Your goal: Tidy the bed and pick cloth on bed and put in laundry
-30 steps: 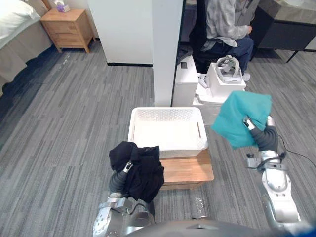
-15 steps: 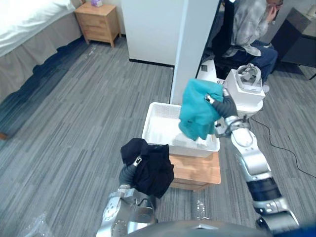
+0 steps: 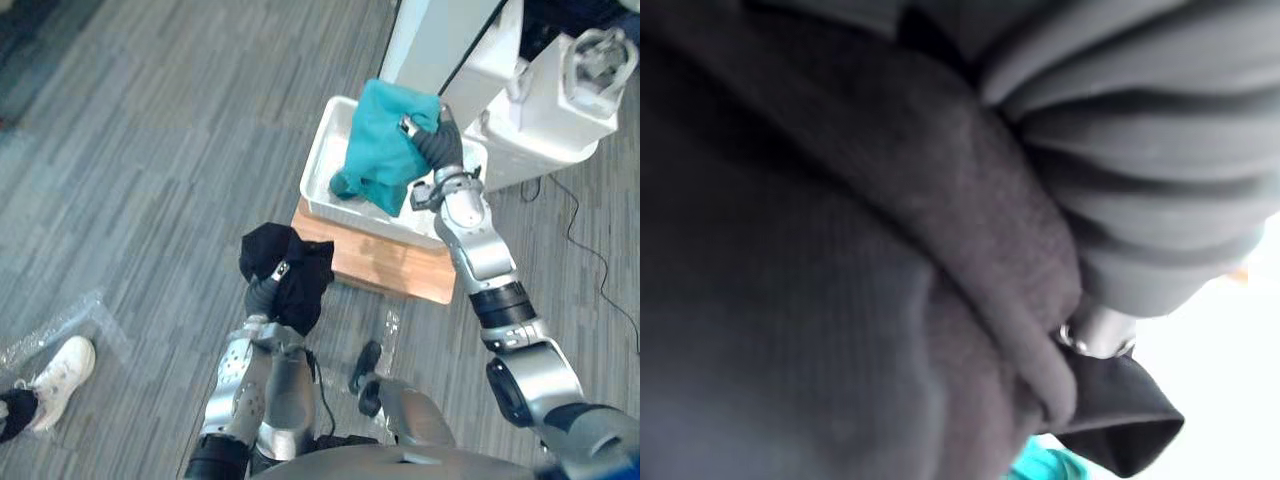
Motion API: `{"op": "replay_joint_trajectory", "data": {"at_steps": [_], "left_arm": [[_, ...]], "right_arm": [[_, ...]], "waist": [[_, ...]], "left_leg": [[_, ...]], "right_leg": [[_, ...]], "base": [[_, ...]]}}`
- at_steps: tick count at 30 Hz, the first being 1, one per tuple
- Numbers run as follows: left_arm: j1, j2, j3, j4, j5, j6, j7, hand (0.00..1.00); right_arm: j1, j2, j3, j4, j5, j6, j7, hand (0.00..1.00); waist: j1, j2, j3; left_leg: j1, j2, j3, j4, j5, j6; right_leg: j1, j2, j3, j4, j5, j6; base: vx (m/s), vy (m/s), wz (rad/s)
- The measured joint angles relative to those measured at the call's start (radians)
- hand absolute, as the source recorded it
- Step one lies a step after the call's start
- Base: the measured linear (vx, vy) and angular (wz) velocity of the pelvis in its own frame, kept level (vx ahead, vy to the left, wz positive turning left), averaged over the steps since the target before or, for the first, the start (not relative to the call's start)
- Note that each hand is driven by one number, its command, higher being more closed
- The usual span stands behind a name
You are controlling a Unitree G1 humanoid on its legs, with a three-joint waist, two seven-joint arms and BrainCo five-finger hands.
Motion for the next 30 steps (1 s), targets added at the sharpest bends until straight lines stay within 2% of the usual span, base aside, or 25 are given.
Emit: {"op": "replay_joint_trajectory", "data": {"at_steps": [1, 3, 6, 9, 12, 16, 19, 25, 30], "left_arm": [[-0.019, 0.001, -0.001, 0.002, 0.000, -0.018, 0.004, 1.00], [-0.061, 0.000, -0.009, 0.007, 0.000, -0.046, 0.008, 1.00], [-0.132, -0.005, -0.035, 0.063, 0.000, -0.095, 0.025, 1.00], [-0.178, -0.014, -0.052, 0.121, -0.001, -0.122, 0.026, 1.00], [-0.208, -0.032, -0.051, 0.164, -0.002, -0.142, 0.026, 1.00], [-0.230, -0.034, -0.051, 0.171, 0.000, -0.178, 0.035, 1.00], [-0.243, -0.034, -0.050, 0.180, 0.000, -0.187, 0.041, 1.00], [-0.253, -0.024, -0.048, 0.179, 0.001, -0.202, 0.046, 1.00], [-0.214, -0.001, -0.039, 0.155, 0.001, -0.209, 0.068, 1.00]], "right_arm": [[-0.020, 0.010, 0.001, 0.032, -0.002, -0.007, -0.010, 0.00], [-0.039, 0.018, 0.003, 0.064, -0.009, -0.013, -0.022, 0.00], [-0.089, 0.020, 0.006, 0.132, -0.051, -0.017, -0.044, 0.00], [-0.130, 0.014, 0.013, 0.196, -0.105, -0.013, -0.063, 0.00], [-0.147, 0.003, 0.044, 0.266, -0.166, 0.009, -0.068, 0.00], [-0.150, -0.014, 0.081, 0.284, -0.182, 0.015, -0.069, 0.00], [-0.166, -0.037, 0.103, 0.309, -0.206, 0.014, -0.068, 0.00], [-0.176, -0.075, 0.137, 0.322, -0.215, 0.013, -0.073, 0.00], [-0.079, -0.078, 0.137, 0.289, -0.210, 0.012, -0.079, 0.00]], "waist": [[0.009, 0.002, 0.009], [0.015, 0.010, 0.015], [0.013, 0.037, 0.031], [0.011, 0.058, 0.043], [0.005, 0.062, 0.046], [-0.009, 0.063, 0.046], [-0.014, 0.064, 0.046], [-0.037, 0.067, 0.047], [-0.037, 0.066, 0.047]], "left_leg": [[-0.011, -0.001, 0.011, 0.000, 0.000, 0.000], [-0.033, -0.001, 0.014, 0.000, 0.000, 0.000], [-0.058, -0.001, 0.017, 0.000, 0.000, 0.000], [-0.083, 0.001, 0.026, -0.001, 0.000, 0.000], [-0.091, 0.000, 0.037, 0.000, 0.004, 0.004], [-0.090, -0.002, 0.040, 0.000, 0.004, 0.004], [-0.082, -0.001, 0.043, 0.000, 0.004, 0.004], [-0.024, 0.000, 0.048, -0.001, -0.001, -0.004], [0.037, 0.004, 0.063, -0.001, -0.014, -0.020]], "right_leg": [[-0.015, -0.002, 0.006, 0.001, 0.001, 0.000], [-0.041, -0.002, 0.012, 0.003, 0.001, 0.000], [-0.075, -0.005, 0.019, 0.014, -0.001, -0.001], [-0.117, -0.010, 0.024, 0.041, -0.009, -0.006], [-0.143, -0.016, 0.035, 0.068, -0.024, -0.009], [-0.161, -0.022, 0.042, 0.104, -0.048, -0.014], [-0.161, -0.023, 0.046, 0.114, -0.049, -0.015], [-0.105, -0.023, 0.050, 0.110, -0.051, -0.019], [-0.040, -0.018, 0.054, 0.090, -0.050, -0.018]], "base": [[0.08, 0.008, -0.14], [0.08, 0.001, -0.09], [0.05, -0.001, -0.09], [0.04, -0.001, -0.12], [0.05, -0.011, -0.08], [0.07, -0.032, -0.03], [0.04, -0.030, -0.05], [0.01, -0.013, -0.02], [-0.01, -0.011, -0.02]]}}
